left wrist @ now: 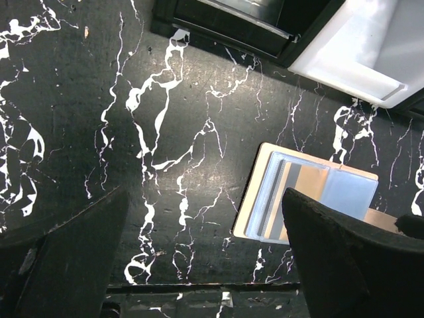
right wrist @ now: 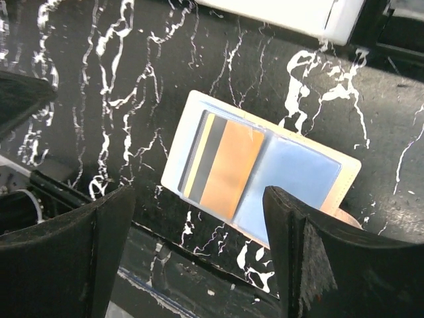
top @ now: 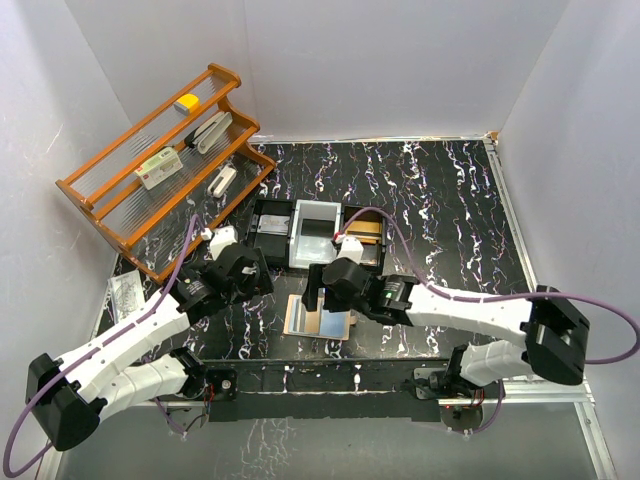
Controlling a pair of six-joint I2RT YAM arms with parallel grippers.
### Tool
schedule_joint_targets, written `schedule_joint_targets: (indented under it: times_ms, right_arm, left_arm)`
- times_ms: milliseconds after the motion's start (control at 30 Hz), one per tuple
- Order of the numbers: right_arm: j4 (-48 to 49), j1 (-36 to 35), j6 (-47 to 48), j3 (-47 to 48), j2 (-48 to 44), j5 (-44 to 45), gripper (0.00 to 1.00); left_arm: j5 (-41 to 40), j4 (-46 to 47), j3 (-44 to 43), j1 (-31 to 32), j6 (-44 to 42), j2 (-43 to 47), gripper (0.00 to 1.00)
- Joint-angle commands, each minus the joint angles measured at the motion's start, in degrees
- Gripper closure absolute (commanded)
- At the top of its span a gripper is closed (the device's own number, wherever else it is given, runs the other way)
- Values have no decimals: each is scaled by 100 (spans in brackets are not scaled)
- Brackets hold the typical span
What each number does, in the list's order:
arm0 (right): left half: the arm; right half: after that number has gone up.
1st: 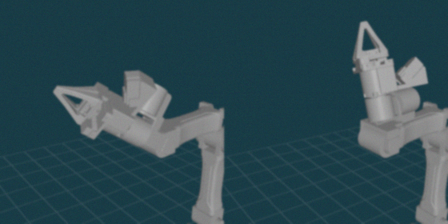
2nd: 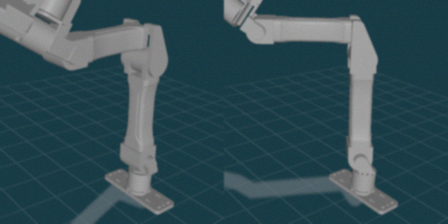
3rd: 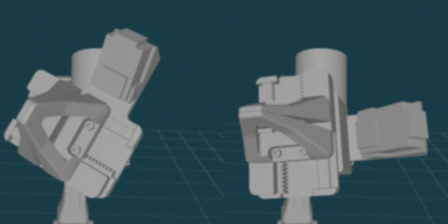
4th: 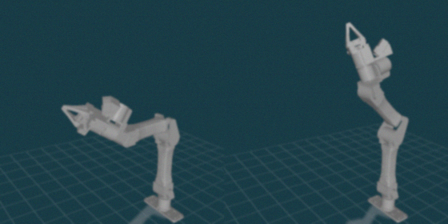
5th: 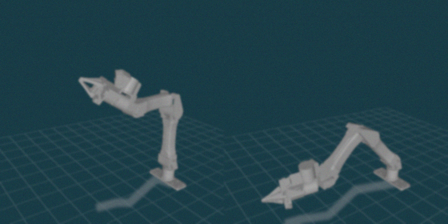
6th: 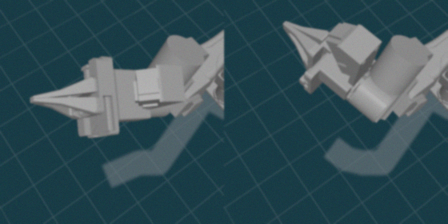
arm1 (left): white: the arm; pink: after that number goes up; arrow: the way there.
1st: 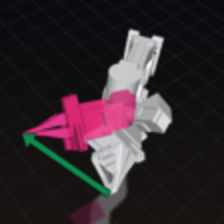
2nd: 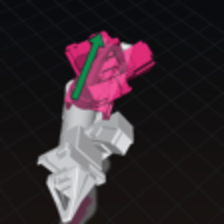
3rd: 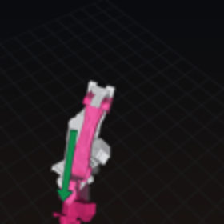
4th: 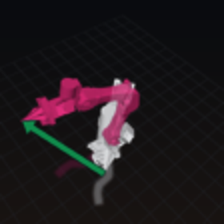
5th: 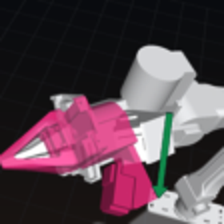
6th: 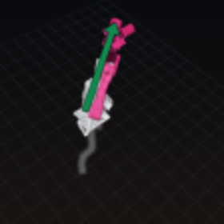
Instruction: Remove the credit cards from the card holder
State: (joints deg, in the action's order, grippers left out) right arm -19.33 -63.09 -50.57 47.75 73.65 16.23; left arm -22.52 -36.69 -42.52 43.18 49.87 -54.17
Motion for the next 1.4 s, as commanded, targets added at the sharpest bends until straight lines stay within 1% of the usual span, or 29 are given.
schedule_joint_targets:
  times_ms: [0,167,300,433,633,867,1100,1233,1300,1367]
  right_arm:
    - [90,-243,-597,220,328,400,25]
    - [-319,-453,-1153,316,657,534,30]
    - [-344,-549,-1184,422,940,402,32]
    - [-519,-598,-1174,766,1369,432,34]
    - [-1205,-626,-1192,1493,1976,838,38]
    - [-1659,-621,-1214,1947,2443,1177,40]
    - [-1719,-588,-1124,2042,3097,1034,41]
    - [-2318,-582,-1363,2212,3678,1022,41]
    - [-2366,-582,-1440,2107,3741,1006,43]
    - [-2145,-582,-1439,1880,3592,923,47]
  left_arm:
    - [-241,-257,-160,-46,68,122,1]
    - [-279,-281,-129,-47,159,188,1]
    - [-298,-282,-112,-45,231,208,1]
    - [-387,-319,-170,-46,242,203,1]
    - [-487,-424,-227,-47,258,208,1]
    - [-513,-448,-221,-46,298,236,1]
    - [-477,-443,-178,-46,317,276,1]
    - [-426,-403,-200,-47,269,208,1]
    - [-436,-449,-228,-47,269,181,1]
    - [-437,-462,-215,-46,269,193,1]
